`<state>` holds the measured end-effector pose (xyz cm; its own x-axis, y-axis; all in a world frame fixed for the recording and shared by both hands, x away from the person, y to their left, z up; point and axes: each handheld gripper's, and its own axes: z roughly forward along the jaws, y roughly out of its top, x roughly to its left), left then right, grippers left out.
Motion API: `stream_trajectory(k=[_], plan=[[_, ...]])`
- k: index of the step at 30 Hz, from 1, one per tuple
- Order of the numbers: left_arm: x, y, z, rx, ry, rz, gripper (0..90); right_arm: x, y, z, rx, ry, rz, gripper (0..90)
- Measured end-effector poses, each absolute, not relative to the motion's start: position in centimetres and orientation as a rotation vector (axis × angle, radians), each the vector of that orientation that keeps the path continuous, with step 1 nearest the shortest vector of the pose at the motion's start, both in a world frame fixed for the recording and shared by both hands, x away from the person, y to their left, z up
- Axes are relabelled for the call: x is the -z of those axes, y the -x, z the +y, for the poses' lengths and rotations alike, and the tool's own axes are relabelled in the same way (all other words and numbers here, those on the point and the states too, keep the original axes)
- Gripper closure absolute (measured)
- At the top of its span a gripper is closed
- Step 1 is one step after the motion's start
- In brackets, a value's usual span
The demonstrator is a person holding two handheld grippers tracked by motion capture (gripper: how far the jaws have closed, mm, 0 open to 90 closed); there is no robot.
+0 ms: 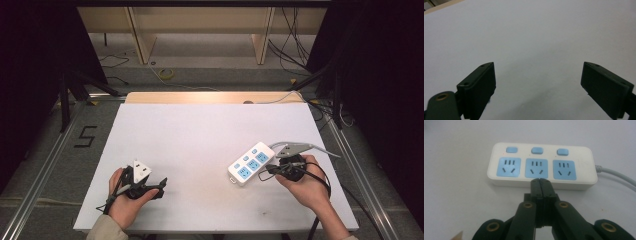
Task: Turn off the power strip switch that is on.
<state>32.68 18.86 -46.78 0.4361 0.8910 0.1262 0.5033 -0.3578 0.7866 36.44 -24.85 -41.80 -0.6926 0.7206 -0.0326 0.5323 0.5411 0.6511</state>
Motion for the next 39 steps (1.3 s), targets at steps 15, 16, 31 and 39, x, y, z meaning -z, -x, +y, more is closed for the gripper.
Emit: stream_trajectory(k=[15, 16, 31, 39], plan=[[46.8, -32.7, 18.9, -0.729, -2.007, 1.171, 12.4, 41.6, -37.0, -24.2, -0.900, -1.033, 2.495, 90.0], [46.8, -32.7, 18.9, -0.729, -2.007, 1.171, 12.4, 41.5, -37.0, -24.2, -0.899, -1.031, 2.496, 90.0], [46.7, -32.7, 19.0, -0.730, -2.007, 1.171, 12.4, 41.2, -37.3, -23.7, -0.903, -1.025, 2.501, 90.0], [46.7, -32.7, 19.0, -0.730, -2.007, 1.171, 12.4, 41.1, -37.5, -23.4, -0.899, -1.030, 2.509, 90.0]])
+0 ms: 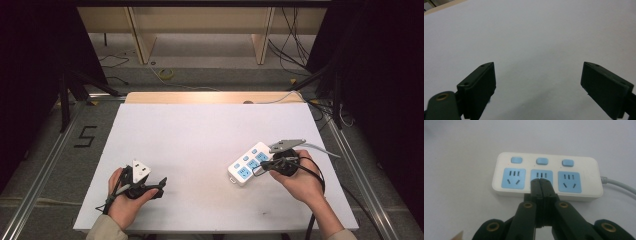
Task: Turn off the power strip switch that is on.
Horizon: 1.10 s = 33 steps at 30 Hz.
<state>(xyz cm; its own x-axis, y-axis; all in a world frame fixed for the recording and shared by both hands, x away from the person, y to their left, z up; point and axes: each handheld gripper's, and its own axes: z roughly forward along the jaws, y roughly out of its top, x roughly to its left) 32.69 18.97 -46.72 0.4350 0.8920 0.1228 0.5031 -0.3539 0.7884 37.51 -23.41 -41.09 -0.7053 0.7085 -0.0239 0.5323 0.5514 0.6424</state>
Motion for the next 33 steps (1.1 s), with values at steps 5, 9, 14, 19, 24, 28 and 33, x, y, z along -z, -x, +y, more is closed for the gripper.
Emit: stream_trajectory(k=[5, 9, 14, 19, 24, 28, 33], plan=[[46.7, -32.7, 18.9, -0.730, -2.002, 1.172, 12.4, 41.0, -37.6, -23.2, -0.898, -1.029, 2.513, 90.0], [46.7, -32.7, 19.0, -0.730, -2.008, 1.170, 12.4, 41.0, -37.7, -23.1, -0.892, -1.028, 2.517, 90.0], [46.7, -32.7, 18.9, -0.729, -2.003, 1.172, 12.4, 41.0, -37.9, -23.0, -0.886, -1.031, 2.522, 90.0], [46.7, -32.7, 19.0, -0.730, -2.007, 1.171, 12.4, 40.9, -38.0, -22.8, -0.878, -1.031, 2.526, 90.0], [46.7, -32.7, 19.0, -0.730, -2.006, 1.171, 12.4, 40.8, -38.1, -22.4, -0.869, -1.031, 2.529, 90.0], [46.7, -32.7, 19.0, -0.731, -2.006, 1.170, 12.4, 40.7, -38.2, -22.2, -0.868, -1.018, 2.535, 90.0], [46.7, -32.7, 18.9, -0.730, -2.003, 1.172, 12.4, 40.7, -38.3, -21.9, -0.865, -1.013, 2.538, 90.0]])
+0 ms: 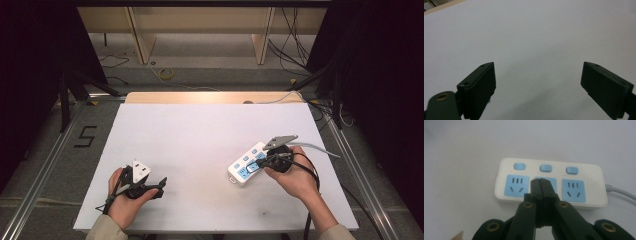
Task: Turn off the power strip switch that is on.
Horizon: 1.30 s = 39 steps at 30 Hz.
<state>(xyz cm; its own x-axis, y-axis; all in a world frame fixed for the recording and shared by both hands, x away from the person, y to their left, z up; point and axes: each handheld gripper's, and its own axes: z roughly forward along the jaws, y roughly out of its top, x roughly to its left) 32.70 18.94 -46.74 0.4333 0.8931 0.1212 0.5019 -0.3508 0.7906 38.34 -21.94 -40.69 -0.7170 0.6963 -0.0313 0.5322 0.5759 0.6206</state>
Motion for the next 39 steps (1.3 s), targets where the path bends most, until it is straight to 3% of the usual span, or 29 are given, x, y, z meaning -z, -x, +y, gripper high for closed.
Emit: stream_trajectory(k=[39], plan=[[46.7, -32.7, 19.0, -0.728, -2.002, 1.173, 12.4, 40.6, -39.4, -19.8, -0.838, -0.988, 2.575, 90.0]])
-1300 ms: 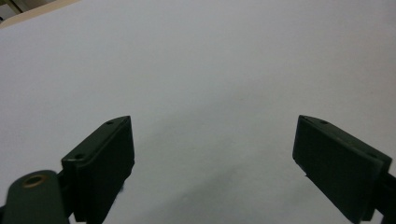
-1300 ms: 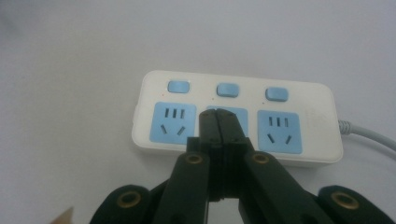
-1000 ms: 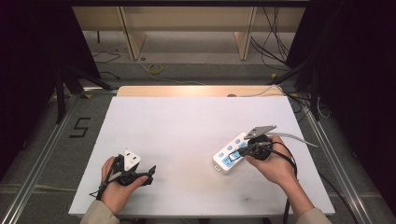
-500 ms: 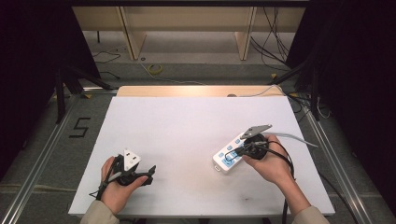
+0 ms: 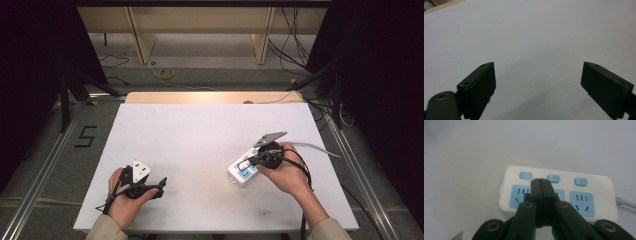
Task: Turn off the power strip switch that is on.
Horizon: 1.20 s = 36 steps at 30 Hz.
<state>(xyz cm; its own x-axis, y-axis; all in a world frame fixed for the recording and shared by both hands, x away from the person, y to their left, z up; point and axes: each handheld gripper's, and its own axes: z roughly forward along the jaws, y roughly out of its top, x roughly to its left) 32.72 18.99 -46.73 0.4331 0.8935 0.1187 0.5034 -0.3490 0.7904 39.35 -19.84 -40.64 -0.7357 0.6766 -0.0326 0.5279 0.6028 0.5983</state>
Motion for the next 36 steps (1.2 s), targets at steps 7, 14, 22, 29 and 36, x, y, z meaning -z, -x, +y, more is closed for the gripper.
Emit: stream_trajectory(k=[7, 14, 22, 29, 36], plan=[[46.7, -32.7, 18.9, -0.726, -1.998, 1.171, 12.3, 40.6, -39.7, -19.4, -0.835, -0.982, 2.581, 90.0], [46.7, -32.7, 19.0, -0.729, -1.996, 1.179, 12.3, 40.7, -40.1, -18.6, -0.818, -0.977, 2.601, 90.0], [46.7, -32.7, 19.0, -0.726, -2.001, 1.176, 12.2, 40.7, -40.7, -17.8, -0.796, -0.971, 2.619, 90.0], [46.7, -32.7, 19.0, -0.728, -2.001, 1.176, 12.1, 40.8, -41.2, -17.5, -0.770, -0.965, 2.640, 90.0], [46.7, -32.7, 19.0, -0.728, -1.998, 1.175, 12.1, 40.9, -41.5, -17.1, -0.749, -0.977, 2.659, 90.0]])
